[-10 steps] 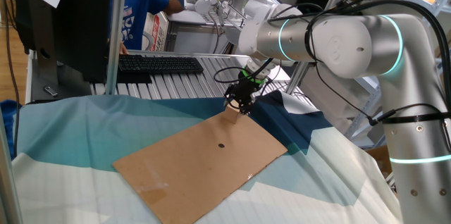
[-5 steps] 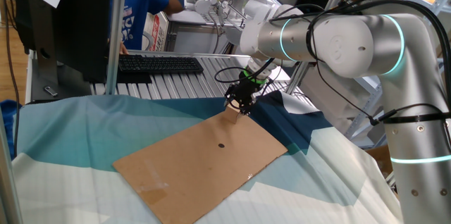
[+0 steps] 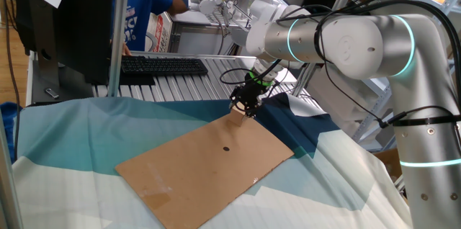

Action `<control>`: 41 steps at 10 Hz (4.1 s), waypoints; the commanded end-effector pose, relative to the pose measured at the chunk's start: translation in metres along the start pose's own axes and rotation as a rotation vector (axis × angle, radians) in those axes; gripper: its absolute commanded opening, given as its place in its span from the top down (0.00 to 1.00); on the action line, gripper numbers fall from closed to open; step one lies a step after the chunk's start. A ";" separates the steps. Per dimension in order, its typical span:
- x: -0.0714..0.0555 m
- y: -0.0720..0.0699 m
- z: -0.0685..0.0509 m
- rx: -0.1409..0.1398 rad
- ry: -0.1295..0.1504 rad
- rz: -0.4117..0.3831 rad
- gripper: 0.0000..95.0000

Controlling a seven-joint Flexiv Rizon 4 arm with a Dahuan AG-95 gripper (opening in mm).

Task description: Grab the block and place it at the designated location

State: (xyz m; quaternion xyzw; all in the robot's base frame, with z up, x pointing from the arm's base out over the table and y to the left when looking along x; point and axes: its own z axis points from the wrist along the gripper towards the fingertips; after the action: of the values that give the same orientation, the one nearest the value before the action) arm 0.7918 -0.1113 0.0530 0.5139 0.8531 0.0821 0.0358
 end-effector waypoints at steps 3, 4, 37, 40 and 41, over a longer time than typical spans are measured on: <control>0.001 0.002 -0.001 0.018 0.002 -0.005 1.00; 0.003 0.004 -0.006 0.030 0.012 -0.011 1.00; 0.031 0.031 -0.057 0.084 0.122 -0.209 1.00; 0.031 0.032 -0.059 0.093 0.121 -0.214 1.00; 0.031 0.032 -0.059 0.092 0.126 -0.210 1.00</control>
State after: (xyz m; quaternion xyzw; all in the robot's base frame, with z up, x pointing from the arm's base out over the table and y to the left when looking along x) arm 0.8042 -0.0764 0.1169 0.4168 0.9055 0.0690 -0.0396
